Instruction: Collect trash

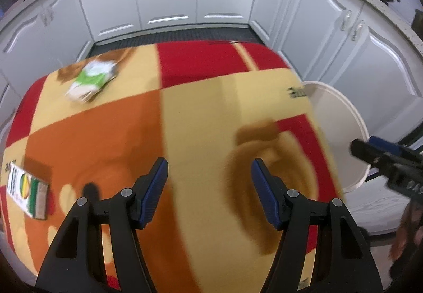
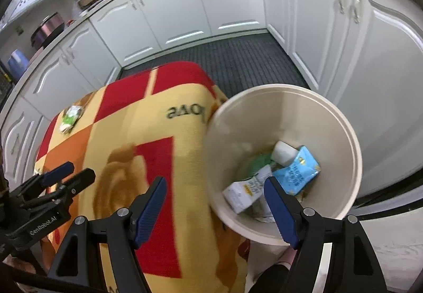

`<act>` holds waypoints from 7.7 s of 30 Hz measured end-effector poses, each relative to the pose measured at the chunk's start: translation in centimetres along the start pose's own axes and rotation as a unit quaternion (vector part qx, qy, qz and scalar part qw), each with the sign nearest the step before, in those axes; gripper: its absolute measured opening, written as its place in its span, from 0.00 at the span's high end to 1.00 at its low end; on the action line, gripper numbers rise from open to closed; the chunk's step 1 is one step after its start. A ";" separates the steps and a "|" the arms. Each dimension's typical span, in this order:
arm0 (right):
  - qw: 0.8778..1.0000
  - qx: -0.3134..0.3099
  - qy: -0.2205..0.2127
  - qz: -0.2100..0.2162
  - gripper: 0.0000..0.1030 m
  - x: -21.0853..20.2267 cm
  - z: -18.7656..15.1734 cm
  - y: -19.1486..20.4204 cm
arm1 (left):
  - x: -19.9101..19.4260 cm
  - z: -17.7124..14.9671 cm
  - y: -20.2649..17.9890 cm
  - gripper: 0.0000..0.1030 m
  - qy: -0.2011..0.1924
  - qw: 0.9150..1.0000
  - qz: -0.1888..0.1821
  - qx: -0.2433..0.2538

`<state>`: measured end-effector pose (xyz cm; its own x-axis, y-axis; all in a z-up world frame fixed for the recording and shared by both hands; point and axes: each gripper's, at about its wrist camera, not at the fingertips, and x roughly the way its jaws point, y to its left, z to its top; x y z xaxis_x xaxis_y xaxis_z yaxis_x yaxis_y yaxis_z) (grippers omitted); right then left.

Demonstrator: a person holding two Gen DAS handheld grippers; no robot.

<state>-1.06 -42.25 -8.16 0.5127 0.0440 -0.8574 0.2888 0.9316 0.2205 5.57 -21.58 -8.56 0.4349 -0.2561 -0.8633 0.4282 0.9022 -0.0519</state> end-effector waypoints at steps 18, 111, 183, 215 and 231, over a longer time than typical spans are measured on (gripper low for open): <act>0.999 -0.041 0.003 0.023 0.26 -0.5 -0.4 4.7 | 2.2 0.1 15.5 0.38 0.025 0.989 0.077 -0.123; 0.964 -0.202 0.111 0.133 0.32 8.6 -2.4 24.5 | -4.8 -10.0 24.3 0.44 0.007 0.985 0.074 -0.156; 0.998 0.050 -0.042 -0.026 0.62 -2.7 -4.1 -10.4 | 0.7 2.0 -15.2 0.51 -0.012 0.987 -0.105 0.117; 0.994 0.102 -0.019 -0.037 0.38 -0.1 -3.6 -13.3 | 4.3 3.2 -15.9 0.33 0.001 0.989 -0.124 0.078; 0.990 0.068 -0.108 -0.062 0.27 -6.0 -5.1 -8.2 | -2.7 0.7 -12.7 0.33 -0.099 0.990 -0.058 0.083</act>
<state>-10.58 -48.29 -7.22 0.6231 -0.1604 -0.7655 0.4594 0.8672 0.1923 -0.48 -32.64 -5.23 0.5148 -0.4324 -0.7403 0.6017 0.7973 -0.0472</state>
